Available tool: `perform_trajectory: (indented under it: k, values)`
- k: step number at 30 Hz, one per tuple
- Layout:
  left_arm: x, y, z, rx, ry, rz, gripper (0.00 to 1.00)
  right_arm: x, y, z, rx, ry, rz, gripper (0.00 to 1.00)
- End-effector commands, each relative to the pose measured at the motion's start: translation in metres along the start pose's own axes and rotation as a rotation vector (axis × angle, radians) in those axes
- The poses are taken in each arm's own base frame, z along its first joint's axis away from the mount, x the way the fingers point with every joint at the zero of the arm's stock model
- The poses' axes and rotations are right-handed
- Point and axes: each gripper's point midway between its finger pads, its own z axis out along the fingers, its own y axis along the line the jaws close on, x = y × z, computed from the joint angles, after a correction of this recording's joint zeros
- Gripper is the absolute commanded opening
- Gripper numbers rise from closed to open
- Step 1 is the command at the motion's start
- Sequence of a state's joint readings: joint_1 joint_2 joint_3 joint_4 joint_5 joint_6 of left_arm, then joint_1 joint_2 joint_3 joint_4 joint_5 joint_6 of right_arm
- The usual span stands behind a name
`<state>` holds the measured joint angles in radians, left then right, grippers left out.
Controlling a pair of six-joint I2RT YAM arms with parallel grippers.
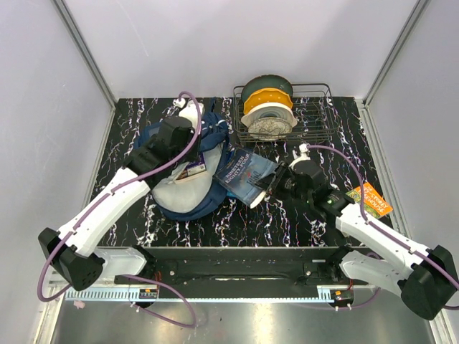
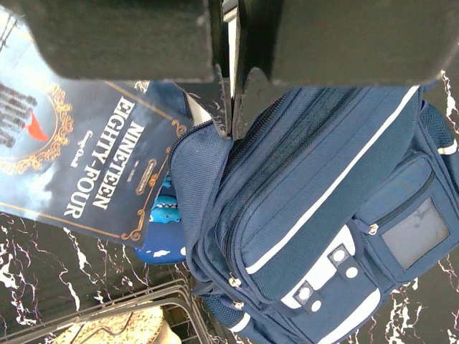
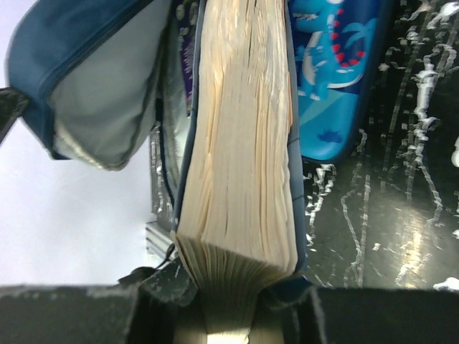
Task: Pack the student bag
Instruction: Place the book in the student bag.
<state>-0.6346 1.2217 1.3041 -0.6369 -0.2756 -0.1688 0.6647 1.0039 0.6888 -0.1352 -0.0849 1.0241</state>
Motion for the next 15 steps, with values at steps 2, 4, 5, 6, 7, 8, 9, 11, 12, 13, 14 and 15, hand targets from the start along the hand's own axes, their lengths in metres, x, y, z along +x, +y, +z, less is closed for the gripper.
perform_trajectory:
  k: [2,4,5,6,7,8,9,11,12,13,14,15]
  values:
    - [-0.062,-0.004,-0.009,-0.001,-0.178,-0.101,0.0,-0.014,0.095,-0.026,-0.39,0.002,0.013,0.0]
    - [-0.064,-0.002,-0.01,-0.011,-0.182,-0.105,0.0,-0.013,0.101,-0.03,-0.432,0.01,0.029,0.0]
    - [-0.065,-0.001,-0.01,-0.015,-0.183,-0.106,0.0,-0.01,0.103,-0.032,-0.45,0.022,0.041,0.0]
    - [-0.066,-0.002,-0.01,-0.013,-0.186,-0.107,0.0,-0.011,0.105,-0.035,-0.461,0.022,0.045,0.0]
    - [-0.069,-0.002,-0.012,-0.011,-0.191,-0.108,0.0,-0.009,0.104,-0.034,-0.449,0.03,0.052,0.0]
    - [-0.07,-0.003,-0.012,-0.003,-0.194,-0.114,0.0,-0.01,0.105,-0.034,-0.439,0.035,0.048,0.0]
    - [-0.073,-0.004,-0.013,0.001,-0.2,-0.121,0.0,-0.005,0.094,-0.023,-0.388,0.063,0.053,0.0]
    - [-0.078,-0.006,-0.014,0.008,-0.211,-0.136,0.0,0.001,0.094,-0.018,-0.397,0.096,0.072,0.0]
    - [-0.081,-0.007,-0.016,0.011,-0.218,-0.137,0.0,0.003,0.091,-0.011,-0.396,0.109,0.085,0.0]
    - [-0.086,-0.007,-0.02,0.008,-0.231,-0.139,0.0,0.004,0.092,-0.01,-0.405,0.118,0.096,0.0]
    - [-0.088,-0.011,-0.022,0.013,-0.239,-0.143,0.0,0.004,0.093,-0.007,-0.412,0.12,0.107,0.0]
    - [-0.09,-0.012,-0.026,0.023,-0.248,-0.152,0.0,0.005,0.092,-0.002,-0.404,0.124,0.107,0.0]
